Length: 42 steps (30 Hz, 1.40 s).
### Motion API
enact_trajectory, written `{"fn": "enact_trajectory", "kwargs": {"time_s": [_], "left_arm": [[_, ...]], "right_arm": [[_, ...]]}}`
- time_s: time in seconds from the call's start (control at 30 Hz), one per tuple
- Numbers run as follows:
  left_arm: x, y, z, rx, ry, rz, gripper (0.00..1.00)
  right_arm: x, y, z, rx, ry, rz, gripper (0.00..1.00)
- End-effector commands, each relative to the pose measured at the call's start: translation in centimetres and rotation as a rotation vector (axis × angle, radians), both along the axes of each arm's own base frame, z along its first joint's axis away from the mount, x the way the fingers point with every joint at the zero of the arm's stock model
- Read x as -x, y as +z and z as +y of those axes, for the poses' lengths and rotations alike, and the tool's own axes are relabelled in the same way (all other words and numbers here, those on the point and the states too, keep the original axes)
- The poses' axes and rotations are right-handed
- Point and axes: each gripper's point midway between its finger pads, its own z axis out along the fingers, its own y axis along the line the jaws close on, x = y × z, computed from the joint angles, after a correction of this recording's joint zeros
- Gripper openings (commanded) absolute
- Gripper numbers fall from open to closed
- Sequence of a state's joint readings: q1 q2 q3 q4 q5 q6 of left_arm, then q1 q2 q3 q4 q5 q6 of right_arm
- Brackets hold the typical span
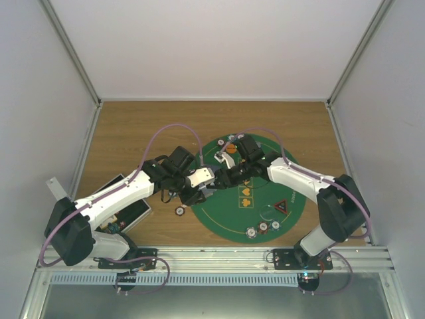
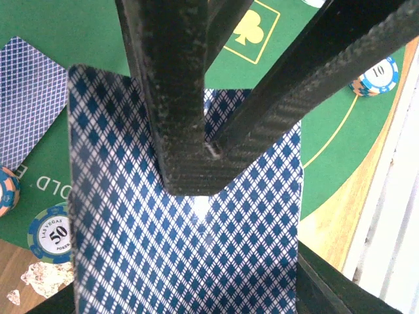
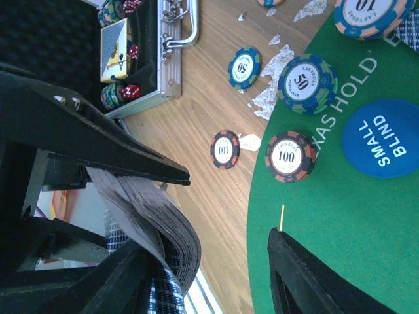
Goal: Distribute texas hold em gaming equipment
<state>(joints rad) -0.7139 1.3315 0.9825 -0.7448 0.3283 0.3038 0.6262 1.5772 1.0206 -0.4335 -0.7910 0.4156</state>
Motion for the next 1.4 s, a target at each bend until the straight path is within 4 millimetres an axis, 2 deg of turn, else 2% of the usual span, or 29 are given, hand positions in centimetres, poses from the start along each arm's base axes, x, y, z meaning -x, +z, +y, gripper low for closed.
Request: {"fn": "enact_trajectory", "kwargs": {"time_s": [0.0, 0.3, 0.37, 0.67, 0.97, 1.2, 1.37], "left_arm": [[-0.4, 1.3, -0.9, 0.049, -0.016, -0.047, 0.53], [-0.5, 1.2, -0.8, 0.047, -0.014, -0.049, 0.53], [-0.4, 1.2, -0.8, 0.046, -0.014, -0.049, 0.53], [-0.6, 0.9, -0.7, 0.036, -0.011, -0.049, 0.53], [-0.7, 0.7, -0.6, 0.024, -0.006, -0.052, 0.53], [-0.7, 0.7, -0.6, 0.022, -0.005, -0.054, 0.53], [-0.7, 0.7, -0.5, 0.020, -0.005, -0.053, 0.53]], "right_arm": [[0.3, 0.2, -0.8, -0.001, -0.001, -0.004, 0.46], [1.2, 2.0, -0.5, -0.074, 0.042, -0.012, 0.07], [1.1, 2.4, -0.6, -0.078, 0.037, -0.019, 0.03], [0.3, 3.3, -2.4, -0.050, -0.029, -0.046, 0.01], [-0.6, 3.7, -5.4, -0.048, -0.129, -0.059, 0.01], [-0.5, 2.8, -7.7, -0.039, -0.208, -0.033, 0.01], [0.0, 1.9, -8.6, -0.025, -0.249, -0.007, 0.01]]}}
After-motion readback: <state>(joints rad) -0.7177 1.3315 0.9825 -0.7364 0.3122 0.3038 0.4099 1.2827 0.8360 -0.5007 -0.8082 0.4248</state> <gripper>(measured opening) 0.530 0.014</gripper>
